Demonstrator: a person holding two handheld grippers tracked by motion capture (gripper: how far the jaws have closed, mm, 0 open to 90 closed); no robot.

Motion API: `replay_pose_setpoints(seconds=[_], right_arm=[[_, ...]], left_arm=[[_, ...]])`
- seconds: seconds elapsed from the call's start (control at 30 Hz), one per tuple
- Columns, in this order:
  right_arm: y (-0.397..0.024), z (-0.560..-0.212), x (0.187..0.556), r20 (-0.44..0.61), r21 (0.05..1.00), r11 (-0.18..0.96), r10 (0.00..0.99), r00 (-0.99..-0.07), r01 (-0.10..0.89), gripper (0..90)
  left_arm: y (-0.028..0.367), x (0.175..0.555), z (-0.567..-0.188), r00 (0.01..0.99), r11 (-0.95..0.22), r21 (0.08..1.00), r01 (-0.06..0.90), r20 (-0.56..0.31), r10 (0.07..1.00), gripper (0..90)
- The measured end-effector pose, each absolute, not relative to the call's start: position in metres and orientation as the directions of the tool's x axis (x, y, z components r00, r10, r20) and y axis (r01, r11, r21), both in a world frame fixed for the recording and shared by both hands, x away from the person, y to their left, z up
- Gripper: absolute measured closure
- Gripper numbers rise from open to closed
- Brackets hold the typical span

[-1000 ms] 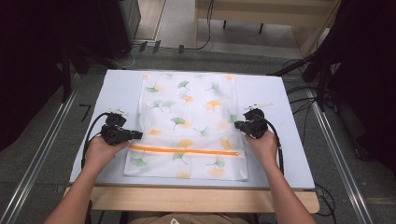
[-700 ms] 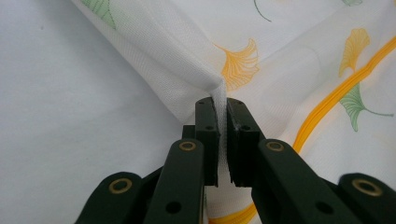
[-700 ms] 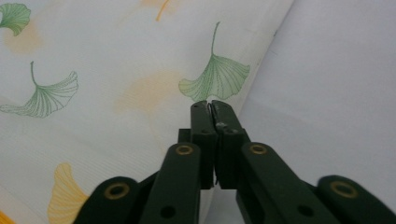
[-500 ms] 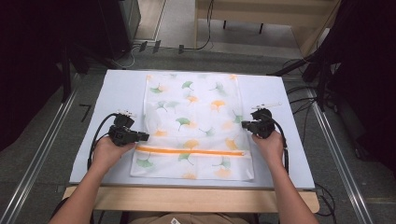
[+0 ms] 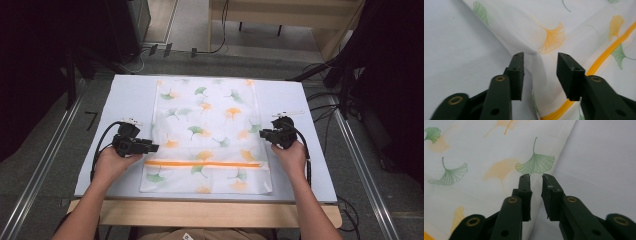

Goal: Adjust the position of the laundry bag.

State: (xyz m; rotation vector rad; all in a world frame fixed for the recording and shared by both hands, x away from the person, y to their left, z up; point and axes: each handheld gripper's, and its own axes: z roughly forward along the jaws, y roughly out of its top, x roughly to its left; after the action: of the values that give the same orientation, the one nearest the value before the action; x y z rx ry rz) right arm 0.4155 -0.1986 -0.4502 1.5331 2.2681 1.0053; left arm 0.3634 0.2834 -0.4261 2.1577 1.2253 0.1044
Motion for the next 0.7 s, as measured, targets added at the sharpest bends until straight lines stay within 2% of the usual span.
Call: replay_pose_setpoints(seconds=[0.2,0.47,0.7], right_arm=[[-0.201,-0.447,0.409,0.19,0.65,0.221,0.879,-0.438,0.727,63.9],[-0.209,-0.438,0.391,0.22,0.669,0.194,0.87,-0.441,0.717,61.9],[-0.213,-0.437,0.366,0.222,0.671,0.22,0.852,-0.474,0.709,64.4]], left_arm=[[0.282,0.36,-0.421,0.565,-0.339,0.591,0.732,-0.248,0.787,44.6],[0.28,0.356,-0.414,0.561,-0.314,0.607,0.73,-0.27,0.783,43.3],[0.273,0.351,-0.409,0.575,-0.316,0.623,0.716,-0.268,0.773,42.9]])
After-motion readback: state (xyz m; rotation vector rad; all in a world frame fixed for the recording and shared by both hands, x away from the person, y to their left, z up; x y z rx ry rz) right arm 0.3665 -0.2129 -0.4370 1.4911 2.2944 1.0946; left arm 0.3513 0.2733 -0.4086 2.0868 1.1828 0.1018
